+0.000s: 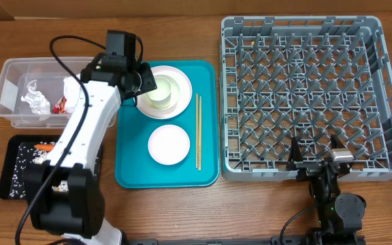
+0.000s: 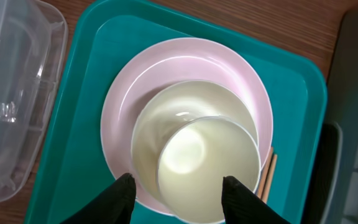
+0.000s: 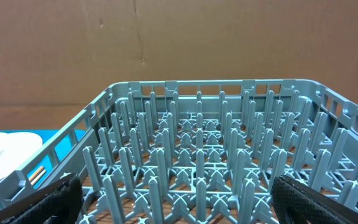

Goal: Sort waste into correct bins and load items into the dishwasher
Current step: 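Reach the left gripper to the white cup on the plate and grasp it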

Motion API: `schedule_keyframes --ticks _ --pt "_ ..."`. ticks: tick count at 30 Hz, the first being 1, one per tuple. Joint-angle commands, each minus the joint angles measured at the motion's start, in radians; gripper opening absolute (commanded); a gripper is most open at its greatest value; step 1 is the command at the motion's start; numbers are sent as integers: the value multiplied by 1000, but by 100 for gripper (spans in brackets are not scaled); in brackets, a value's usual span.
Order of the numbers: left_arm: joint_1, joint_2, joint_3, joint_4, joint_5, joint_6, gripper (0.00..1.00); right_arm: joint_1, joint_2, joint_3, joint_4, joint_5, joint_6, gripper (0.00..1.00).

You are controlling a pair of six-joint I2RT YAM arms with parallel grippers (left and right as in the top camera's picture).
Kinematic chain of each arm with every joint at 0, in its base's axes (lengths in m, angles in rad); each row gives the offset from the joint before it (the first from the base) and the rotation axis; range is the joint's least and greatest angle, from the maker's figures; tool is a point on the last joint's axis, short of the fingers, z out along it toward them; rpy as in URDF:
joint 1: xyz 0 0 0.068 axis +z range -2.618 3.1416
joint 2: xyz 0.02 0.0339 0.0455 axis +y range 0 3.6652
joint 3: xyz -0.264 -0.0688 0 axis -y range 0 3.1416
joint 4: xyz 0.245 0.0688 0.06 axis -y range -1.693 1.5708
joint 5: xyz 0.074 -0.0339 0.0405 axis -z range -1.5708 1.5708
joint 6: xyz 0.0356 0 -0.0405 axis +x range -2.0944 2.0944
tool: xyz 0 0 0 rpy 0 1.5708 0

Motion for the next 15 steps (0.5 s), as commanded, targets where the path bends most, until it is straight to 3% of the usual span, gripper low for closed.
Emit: schedule_keyframes --ticks 1,9,15 --pt "3 31 12 15 -28 25 44 -3 -10 -11 8 -5 -1 100" --pt "1 133 11 10 -4 25 41 -3 -10 -11 8 -5 -1 100" --pt "1 142 11 11 -1 25 24 -3 -10 -11 8 -5 -1 100"
